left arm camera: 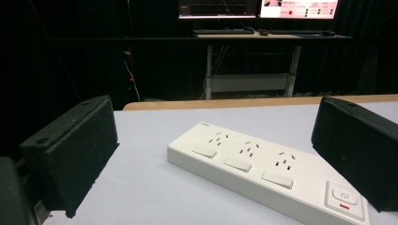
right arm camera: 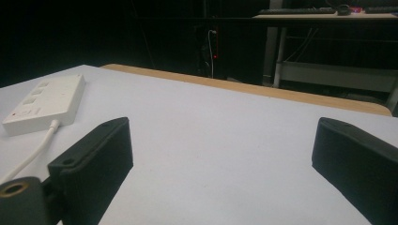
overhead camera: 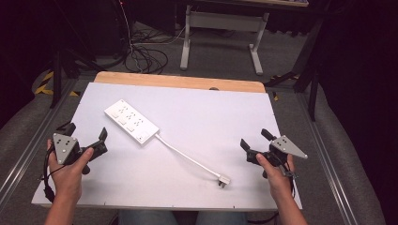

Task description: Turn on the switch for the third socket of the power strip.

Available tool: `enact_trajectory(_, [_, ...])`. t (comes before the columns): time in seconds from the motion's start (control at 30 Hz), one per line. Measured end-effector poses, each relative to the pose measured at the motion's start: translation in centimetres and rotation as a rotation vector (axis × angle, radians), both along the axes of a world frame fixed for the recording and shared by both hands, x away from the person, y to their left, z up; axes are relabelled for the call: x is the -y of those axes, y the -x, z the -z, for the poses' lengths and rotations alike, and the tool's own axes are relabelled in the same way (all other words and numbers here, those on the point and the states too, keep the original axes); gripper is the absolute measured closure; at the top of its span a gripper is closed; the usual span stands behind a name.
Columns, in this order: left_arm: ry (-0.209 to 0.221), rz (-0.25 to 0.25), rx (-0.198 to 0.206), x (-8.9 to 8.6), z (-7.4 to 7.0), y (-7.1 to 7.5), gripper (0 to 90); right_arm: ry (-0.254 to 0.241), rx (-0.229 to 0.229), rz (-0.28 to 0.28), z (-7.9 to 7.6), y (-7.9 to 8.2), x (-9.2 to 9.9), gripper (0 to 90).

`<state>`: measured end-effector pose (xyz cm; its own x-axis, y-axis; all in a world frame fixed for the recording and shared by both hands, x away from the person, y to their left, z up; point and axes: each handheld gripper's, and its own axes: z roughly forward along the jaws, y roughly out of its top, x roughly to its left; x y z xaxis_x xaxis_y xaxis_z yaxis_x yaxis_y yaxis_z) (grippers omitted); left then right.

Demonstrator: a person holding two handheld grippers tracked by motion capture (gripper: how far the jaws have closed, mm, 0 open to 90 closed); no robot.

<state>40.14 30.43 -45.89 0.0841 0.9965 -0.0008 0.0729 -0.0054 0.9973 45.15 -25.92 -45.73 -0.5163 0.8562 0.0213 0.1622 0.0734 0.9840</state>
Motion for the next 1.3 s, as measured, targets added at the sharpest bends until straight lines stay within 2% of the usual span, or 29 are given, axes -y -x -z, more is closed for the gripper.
enact_trajectory(0.37, [-0.001, -0.01, 0.004, -0.19, -0.01, 0.28, 1.3, 0.001, -0.002, 0.001, 0.06, -0.28, -0.03, 6.0])
enact_trajectory(0.83, [-0.007, -0.032, 0.021, 0.12, -0.05, -0.18, 3.6, 0.001, -0.006, 0.01, 0.11, -0.17, 0.16, 6.0])
enact_trajectory(0.97, [-0.007, -0.045, 0.027, 0.15, -0.09, -0.18, 6.3, -0.001, -0.008, 0.011, 0.15, -0.16, 0.21, 6.1])
enact_trajectory(1.0, [0.017, -0.053, 0.025, 0.11, -0.16, -0.18, 8.4, -0.001, -0.011, 0.011, 0.18, -0.18, 0.19, 6.1])
enact_trajectory(1.3, [0.017, -0.072, 0.032, -0.14, -0.18, -0.06, 12.2, 0.006, -0.019, 0.007, 0.27, -0.27, 0.1, 6.2])
